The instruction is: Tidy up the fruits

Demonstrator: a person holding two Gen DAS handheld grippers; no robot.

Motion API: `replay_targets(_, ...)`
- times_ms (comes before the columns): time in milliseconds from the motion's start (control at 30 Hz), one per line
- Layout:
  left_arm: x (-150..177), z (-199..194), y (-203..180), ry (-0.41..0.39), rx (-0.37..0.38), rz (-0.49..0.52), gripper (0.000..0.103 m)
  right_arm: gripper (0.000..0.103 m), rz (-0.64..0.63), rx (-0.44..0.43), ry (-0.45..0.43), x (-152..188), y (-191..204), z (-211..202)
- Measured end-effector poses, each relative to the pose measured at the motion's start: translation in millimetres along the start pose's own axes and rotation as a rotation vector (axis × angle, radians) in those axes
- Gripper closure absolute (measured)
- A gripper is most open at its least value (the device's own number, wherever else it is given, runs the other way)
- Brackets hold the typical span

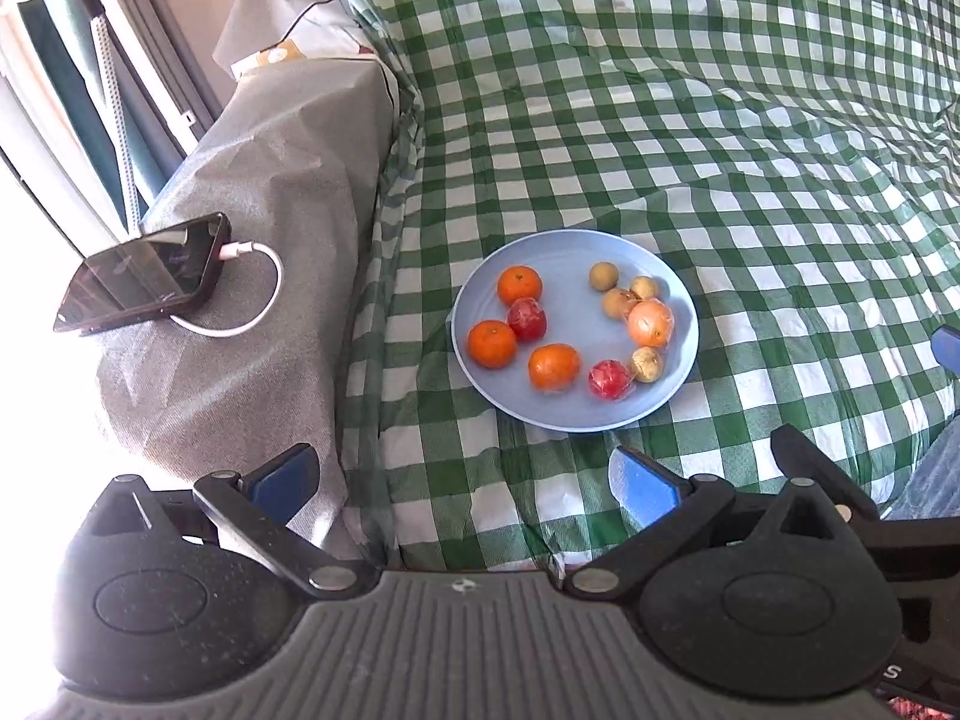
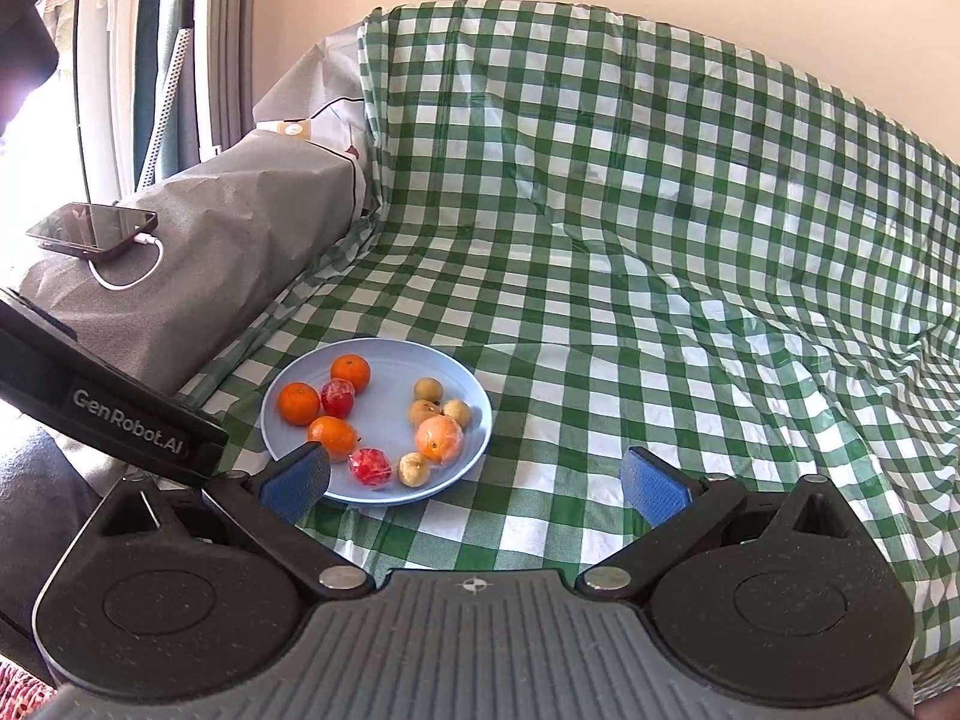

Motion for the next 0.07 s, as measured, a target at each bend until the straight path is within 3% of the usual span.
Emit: replay_targets(67,-0.8,0.0,0.7,0.002,-0.003,-0.003,0.000,0.001,-0.003,-0.005,0.000,0.1,0.7,0.4)
Point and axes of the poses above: each gripper's, at about its wrist camera, not at the fingertips, and z roughly the way its jaws point, y to its left, x to its underside, the point moved 7 cm from there along z, roughly the way its jaws point, and after that the axes turned 9 degrees about z, right-handed, at the moved point
